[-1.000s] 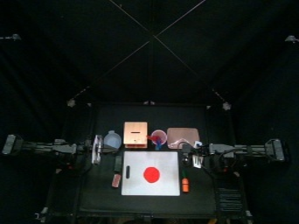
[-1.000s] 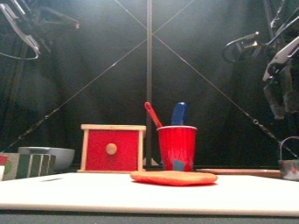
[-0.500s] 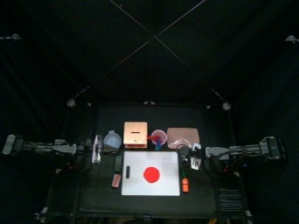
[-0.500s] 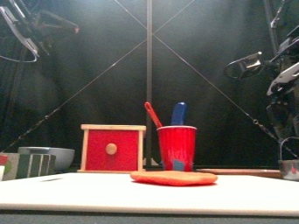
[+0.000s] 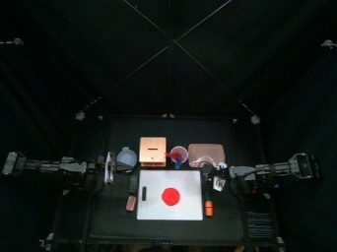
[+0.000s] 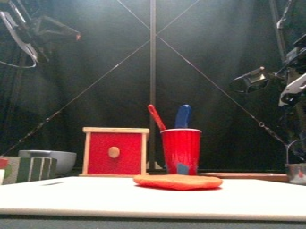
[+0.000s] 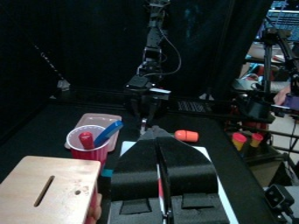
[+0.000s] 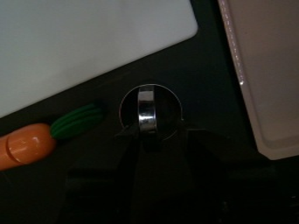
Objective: Grab cookie cutter
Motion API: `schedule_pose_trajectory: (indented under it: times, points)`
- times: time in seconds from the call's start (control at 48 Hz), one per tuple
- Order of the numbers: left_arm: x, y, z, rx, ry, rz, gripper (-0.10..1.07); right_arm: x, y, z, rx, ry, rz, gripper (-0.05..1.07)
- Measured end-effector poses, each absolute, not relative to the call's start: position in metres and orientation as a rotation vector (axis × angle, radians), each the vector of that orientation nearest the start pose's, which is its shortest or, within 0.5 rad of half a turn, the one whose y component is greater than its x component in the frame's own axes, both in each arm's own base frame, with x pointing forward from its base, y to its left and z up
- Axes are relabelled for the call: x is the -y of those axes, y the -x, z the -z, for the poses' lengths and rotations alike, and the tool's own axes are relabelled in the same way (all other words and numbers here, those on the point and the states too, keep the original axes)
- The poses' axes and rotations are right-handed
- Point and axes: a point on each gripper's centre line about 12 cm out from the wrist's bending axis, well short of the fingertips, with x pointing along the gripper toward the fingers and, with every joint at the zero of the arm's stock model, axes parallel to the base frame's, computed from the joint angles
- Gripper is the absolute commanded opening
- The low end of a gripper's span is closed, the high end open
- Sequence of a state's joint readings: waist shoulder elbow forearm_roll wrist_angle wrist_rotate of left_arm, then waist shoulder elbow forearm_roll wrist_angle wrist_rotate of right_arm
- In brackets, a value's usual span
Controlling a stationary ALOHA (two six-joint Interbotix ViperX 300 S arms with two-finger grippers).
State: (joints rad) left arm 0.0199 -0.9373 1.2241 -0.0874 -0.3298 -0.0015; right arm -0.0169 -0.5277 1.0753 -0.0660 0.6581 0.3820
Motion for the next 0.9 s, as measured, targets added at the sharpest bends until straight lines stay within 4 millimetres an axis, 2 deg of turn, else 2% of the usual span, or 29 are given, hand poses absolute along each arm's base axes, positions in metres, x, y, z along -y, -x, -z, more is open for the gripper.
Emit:
schedule_pose_trajectory:
  times: [0.271, 0.521, 0.667, 0.896]
  points:
    - [-0.008, -0.199, -0.271, 0.041, 0.092, -0.052, 0.08, 0.007, -0.201, -0.150, -1.161, -0.259, 0.233, 0.61]
    - [-0.010, -0.198, -0.270, 0.037, 0.103, -0.061, 0.08, 0.005, -0.203, -0.153, -1.161, -0.257, 0.229, 0.61]
    - [-0.010, -0.198, -0.270, 0.037, 0.106, -0.065, 0.08, -0.001, -0.213, -0.169, -1.151, -0.248, 0.204, 0.61]
    - [-0.012, -0.198, -0.269, 0.037, 0.109, -0.073, 0.08, -0.018, -0.241, -0.213, -1.109, -0.215, 0.142, 0.61]
